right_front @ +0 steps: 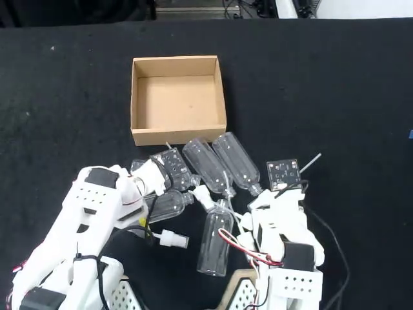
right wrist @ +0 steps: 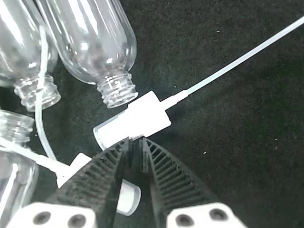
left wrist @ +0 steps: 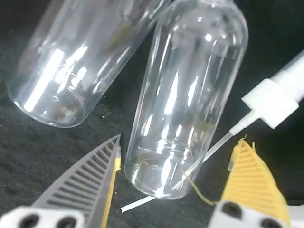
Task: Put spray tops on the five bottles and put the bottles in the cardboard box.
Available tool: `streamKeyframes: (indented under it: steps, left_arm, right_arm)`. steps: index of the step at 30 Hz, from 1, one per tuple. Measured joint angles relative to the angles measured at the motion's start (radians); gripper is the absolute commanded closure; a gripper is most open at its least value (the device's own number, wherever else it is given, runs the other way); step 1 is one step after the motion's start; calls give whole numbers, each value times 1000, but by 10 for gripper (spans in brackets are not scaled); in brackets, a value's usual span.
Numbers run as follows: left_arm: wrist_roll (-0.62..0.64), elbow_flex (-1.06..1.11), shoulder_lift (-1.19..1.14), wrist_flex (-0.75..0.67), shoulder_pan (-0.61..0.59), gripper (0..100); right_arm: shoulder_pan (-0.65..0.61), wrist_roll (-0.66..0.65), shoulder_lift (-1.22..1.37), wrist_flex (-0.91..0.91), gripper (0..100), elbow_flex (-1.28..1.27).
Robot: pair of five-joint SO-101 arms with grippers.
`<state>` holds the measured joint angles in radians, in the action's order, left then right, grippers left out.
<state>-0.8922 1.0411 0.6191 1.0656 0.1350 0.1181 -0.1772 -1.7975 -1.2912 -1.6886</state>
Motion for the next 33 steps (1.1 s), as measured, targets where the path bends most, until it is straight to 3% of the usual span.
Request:
streamKeyframes:
  steps: [12,20,27,33]
  left_arm:
    - [78,-2,-2,-75,5,662]
    - [161,-2,-2,-83,176,662]
    - [175,-2,-12,-163,199,662]
    - [252,-8,-153,-259,209,662]
  right_arm:
    - [0,0,0,0,987,0]
    - [0,0,0,0,987,0]
    - [0,0,0,0,987,0]
    - [0,0,0,0,987,0]
